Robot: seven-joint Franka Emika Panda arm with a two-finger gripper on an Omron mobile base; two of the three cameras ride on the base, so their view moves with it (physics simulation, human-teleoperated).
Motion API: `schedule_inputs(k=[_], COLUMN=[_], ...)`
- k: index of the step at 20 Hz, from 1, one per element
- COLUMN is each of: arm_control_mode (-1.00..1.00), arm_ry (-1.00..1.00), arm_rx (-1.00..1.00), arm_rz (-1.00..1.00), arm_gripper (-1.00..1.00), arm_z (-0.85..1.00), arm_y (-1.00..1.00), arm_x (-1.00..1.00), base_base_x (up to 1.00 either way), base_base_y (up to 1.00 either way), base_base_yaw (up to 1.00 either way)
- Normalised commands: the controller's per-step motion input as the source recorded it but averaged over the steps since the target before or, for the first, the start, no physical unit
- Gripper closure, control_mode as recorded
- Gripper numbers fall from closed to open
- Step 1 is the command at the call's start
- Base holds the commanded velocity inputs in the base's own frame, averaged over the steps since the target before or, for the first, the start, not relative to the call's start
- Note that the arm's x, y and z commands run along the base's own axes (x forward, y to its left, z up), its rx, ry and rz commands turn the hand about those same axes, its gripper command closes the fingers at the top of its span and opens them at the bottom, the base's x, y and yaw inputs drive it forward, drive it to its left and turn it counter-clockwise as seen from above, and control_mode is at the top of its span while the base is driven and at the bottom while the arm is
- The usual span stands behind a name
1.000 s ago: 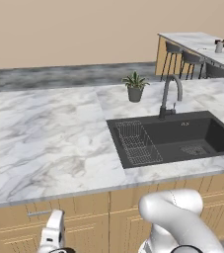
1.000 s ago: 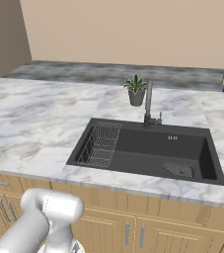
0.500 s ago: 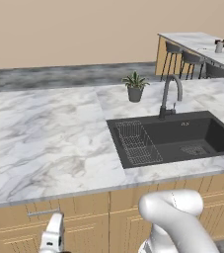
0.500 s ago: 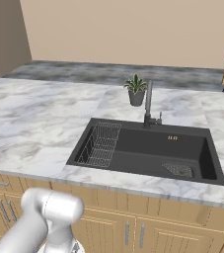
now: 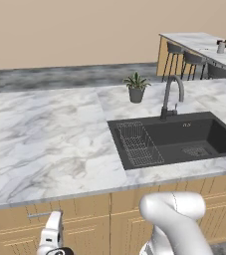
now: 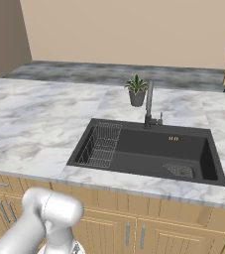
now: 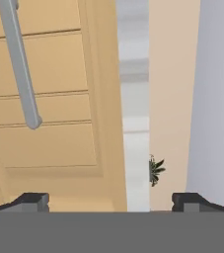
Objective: Take the tongs from the drawer on the left and place them on the dining counter next to the tray containing the kebab skewer.
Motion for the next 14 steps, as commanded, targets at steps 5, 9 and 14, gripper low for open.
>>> schedule_inputs(k=[5, 9, 14], arm_control_mode=[-1.0, -1.0, -1.0], arm_ry=[-0.01, 0.0, 0.0], arm_rx=[0.0, 0.0, 0.0], arm_rz=[0.0, 0.0, 0.0], arm_gripper=[-1.0, -1.0, -1.0], arm_z=[-0.34, -0.23, -0.27], arm_y=[0.2, 0.22, 0.24], arm_x=[0.14, 0.22, 0.24], base_base_x=[0.0, 0.0, 0.0], base_base_y=[0.0, 0.0, 0.0], base_base_yaw=[0.0, 0.0, 0.0])
